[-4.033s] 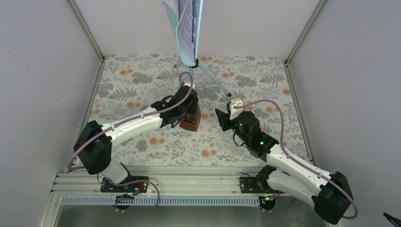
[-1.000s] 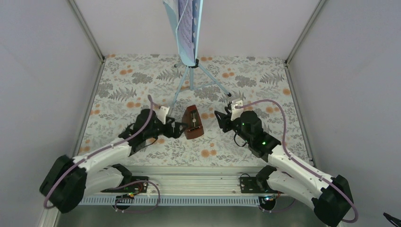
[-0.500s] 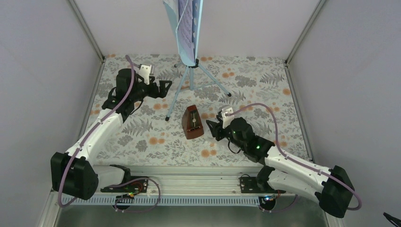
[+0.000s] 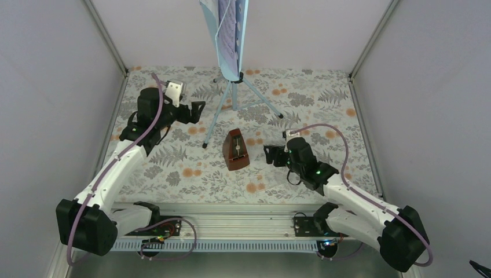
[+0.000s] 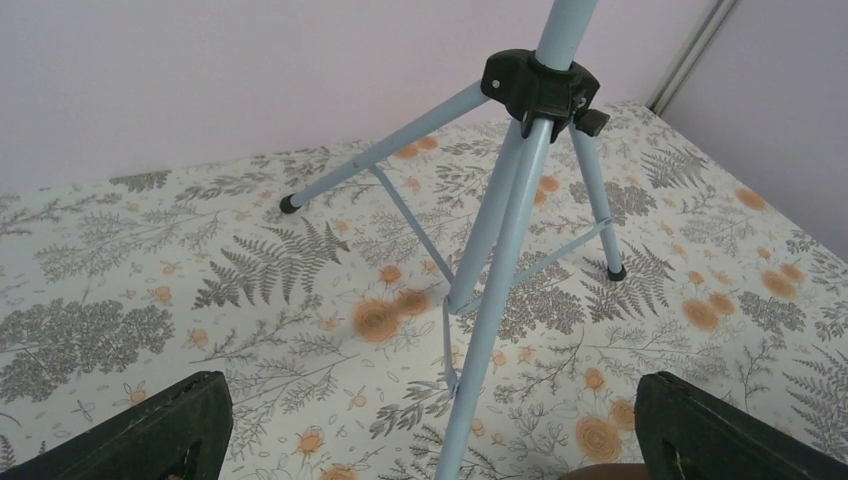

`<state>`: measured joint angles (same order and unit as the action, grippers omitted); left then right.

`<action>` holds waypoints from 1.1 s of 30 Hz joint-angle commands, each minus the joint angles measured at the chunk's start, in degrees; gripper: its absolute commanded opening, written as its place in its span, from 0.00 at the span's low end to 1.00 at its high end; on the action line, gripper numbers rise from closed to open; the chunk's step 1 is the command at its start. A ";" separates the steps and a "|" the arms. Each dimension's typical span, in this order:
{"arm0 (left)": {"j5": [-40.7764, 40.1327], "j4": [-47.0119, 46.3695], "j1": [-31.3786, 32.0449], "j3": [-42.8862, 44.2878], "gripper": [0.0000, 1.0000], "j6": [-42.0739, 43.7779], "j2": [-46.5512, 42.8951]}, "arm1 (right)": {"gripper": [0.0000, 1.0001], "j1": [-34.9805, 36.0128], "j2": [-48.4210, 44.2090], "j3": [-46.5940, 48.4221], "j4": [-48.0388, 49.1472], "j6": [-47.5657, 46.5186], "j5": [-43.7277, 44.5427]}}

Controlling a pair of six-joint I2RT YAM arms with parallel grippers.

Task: Pack up the instrument practice props

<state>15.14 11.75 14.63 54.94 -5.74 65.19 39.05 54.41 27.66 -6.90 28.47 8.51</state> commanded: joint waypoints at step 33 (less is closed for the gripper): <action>-4.59 0.98 8.66 -0.49 1.00 5.25 -2.41 | 1.00 -20.17 -0.67 -6.47 -23.73 30.83 -39.30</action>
<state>10.87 12.58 23.05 54.04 -0.84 62.85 18.35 51.68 20.86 -32.36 59.66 -29.74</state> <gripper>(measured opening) 0.999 0.995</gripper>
